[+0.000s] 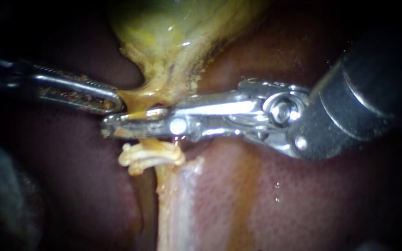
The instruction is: Going back third clip left tube
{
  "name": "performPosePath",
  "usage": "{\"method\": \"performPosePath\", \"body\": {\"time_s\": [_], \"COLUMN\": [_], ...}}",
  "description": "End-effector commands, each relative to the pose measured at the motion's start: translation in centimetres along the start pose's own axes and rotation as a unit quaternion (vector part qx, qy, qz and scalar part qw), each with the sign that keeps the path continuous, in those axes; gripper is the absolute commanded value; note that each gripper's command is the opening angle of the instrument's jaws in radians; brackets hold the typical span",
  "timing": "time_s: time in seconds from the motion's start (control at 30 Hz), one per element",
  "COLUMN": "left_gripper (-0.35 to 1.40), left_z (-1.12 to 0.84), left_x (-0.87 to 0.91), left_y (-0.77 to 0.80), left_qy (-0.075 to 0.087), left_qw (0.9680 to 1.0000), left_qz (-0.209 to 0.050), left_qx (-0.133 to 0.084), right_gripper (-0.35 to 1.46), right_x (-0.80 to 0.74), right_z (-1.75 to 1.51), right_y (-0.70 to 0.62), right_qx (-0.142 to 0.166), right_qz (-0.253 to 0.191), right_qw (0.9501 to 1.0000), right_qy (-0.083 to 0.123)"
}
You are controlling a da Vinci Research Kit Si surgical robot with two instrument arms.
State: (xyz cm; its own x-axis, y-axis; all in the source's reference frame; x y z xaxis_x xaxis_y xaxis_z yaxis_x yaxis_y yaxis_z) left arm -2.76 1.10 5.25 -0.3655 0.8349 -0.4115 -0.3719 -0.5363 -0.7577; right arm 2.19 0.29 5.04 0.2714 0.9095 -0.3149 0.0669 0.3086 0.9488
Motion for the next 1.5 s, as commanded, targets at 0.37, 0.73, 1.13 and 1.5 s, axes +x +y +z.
{"method": "performPosePath", "body": {"time_s": [0.37, 0.73, 1.13, 1.5], "left_gripper": [-0.35, -0.35, -0.35, -0.35], "left_z": [0.00, 0.00, 0.01, 0.00], "left_x": [0.00, 0.00, -0.01, -0.01], "left_y": [0.00, 0.00, -0.01, -0.01], "left_qy": [0.000, 0.000, 0.000, 0.000], "left_qw": [1.0000, 1.0000, 1.0000, 1.0000], "left_qz": [0.000, 0.000, 0.000, 0.000], "left_qx": [0.000, 0.000, 0.000, 0.000], "right_gripper": [0.34, 0.43, 0.50, 0.50], "right_x": [-0.16, -0.29, -0.37, -0.62], "right_z": [0.10, 0.06, -0.11, -0.72], "right_y": [0.25, 0.65, 0.58, 0.42], "right_qx": [0.008, -0.042, -0.115, -0.111], "right_qz": [-0.005, -0.066, -0.219, -0.346], "right_qw": [0.9999, 0.9969, 0.9683, 0.9305], "right_qy": [0.010, -0.004, -0.032, -0.047]}}
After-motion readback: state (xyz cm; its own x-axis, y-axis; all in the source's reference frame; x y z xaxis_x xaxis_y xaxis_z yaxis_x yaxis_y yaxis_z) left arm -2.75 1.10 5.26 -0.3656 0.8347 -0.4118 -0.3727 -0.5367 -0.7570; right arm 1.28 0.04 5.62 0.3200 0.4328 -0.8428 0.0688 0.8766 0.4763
